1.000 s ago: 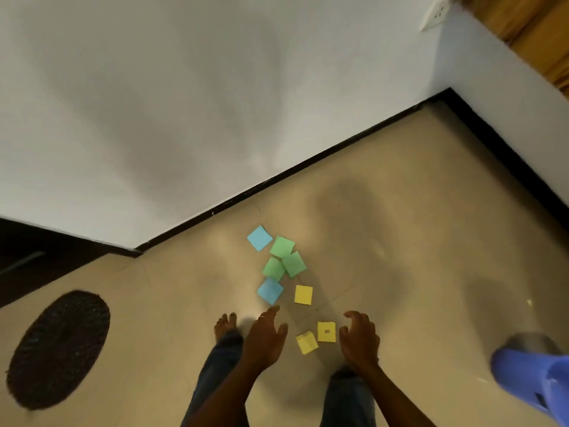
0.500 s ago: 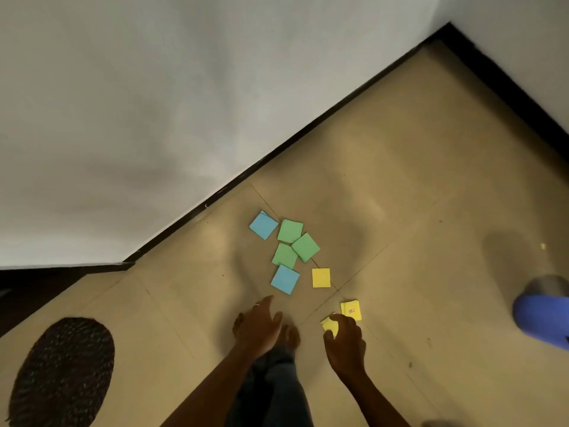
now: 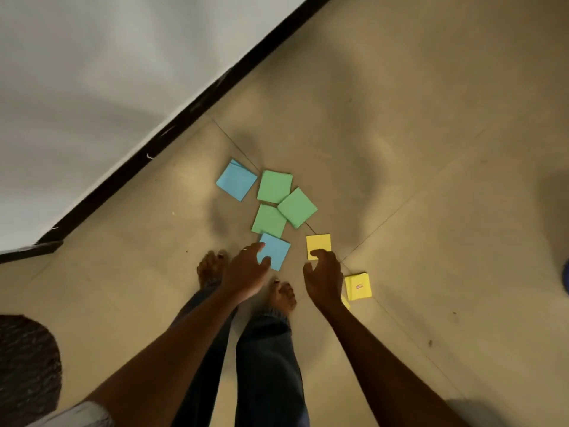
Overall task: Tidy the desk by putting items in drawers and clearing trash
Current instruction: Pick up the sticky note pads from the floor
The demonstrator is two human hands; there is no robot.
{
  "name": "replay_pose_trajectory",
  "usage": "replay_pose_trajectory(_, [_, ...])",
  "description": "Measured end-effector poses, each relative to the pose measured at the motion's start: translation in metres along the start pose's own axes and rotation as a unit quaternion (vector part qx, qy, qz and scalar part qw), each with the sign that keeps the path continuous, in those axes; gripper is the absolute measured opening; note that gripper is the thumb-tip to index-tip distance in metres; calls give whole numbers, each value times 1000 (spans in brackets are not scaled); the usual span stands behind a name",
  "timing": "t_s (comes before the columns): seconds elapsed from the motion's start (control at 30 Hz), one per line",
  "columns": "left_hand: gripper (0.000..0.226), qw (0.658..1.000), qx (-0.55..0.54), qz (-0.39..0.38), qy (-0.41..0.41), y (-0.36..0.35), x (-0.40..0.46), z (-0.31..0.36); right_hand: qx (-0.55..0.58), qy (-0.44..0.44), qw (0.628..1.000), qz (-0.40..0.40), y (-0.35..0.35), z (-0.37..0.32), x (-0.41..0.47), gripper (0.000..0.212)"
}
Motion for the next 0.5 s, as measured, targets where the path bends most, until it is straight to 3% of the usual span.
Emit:
replay_pose_trajectory(0.27, [51,998,40,-40,-17,-66,133,-32,-52,40,998,21,-57,24,130,35])
replay_pose_trajectory(0.5, [58,993,91,41,-70,-62,201,-33,-108,54,992,46,-85,19,205,51])
Point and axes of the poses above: each hand's wrist, its own x-axis towards the middle knuckle, its own y-axis out of the back of the hand, z = x × y, the point moved 9 cm from there along x, towards the middle knuckle, and after that the axes turned 7 degrees about y, right-handed, at the moved point
